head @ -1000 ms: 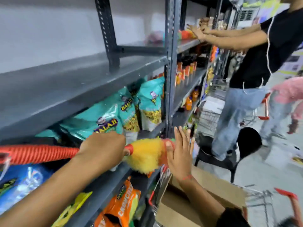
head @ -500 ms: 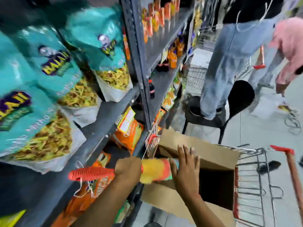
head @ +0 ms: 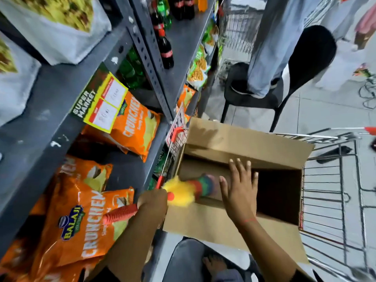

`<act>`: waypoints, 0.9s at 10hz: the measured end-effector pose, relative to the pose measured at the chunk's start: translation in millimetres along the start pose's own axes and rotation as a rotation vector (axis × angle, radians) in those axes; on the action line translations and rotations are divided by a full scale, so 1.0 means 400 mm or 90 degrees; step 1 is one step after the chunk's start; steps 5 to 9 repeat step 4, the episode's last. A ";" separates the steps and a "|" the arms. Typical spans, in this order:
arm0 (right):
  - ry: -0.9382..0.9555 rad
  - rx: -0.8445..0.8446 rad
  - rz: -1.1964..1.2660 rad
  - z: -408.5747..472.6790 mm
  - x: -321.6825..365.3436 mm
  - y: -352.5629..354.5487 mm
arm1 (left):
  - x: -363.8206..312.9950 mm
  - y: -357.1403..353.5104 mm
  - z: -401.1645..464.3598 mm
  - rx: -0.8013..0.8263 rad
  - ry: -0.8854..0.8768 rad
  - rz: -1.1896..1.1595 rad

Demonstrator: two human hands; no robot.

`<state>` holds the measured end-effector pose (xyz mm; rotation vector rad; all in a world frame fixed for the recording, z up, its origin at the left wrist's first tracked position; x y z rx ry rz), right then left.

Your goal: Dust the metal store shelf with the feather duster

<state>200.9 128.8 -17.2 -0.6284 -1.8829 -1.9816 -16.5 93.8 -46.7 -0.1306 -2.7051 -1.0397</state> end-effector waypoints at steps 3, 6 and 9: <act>0.038 0.064 -0.007 -0.029 0.029 -0.029 | 0.003 0.029 -0.001 -0.078 -0.009 0.059; 0.065 0.097 -0.035 -0.031 0.053 -0.007 | -0.010 0.068 -0.030 -0.169 -0.043 0.010; 0.065 0.097 -0.035 -0.031 0.053 -0.007 | -0.010 0.068 -0.030 -0.169 -0.043 0.010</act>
Point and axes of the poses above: each hand's wrist, its own z-axis towards the middle knuckle, its own y-axis out of the back of the hand, x = y × z, the point moved 9 cm from there along z, towards the middle knuckle, and after that the axes turned 1 degree about -y, right-handed, at the moved point
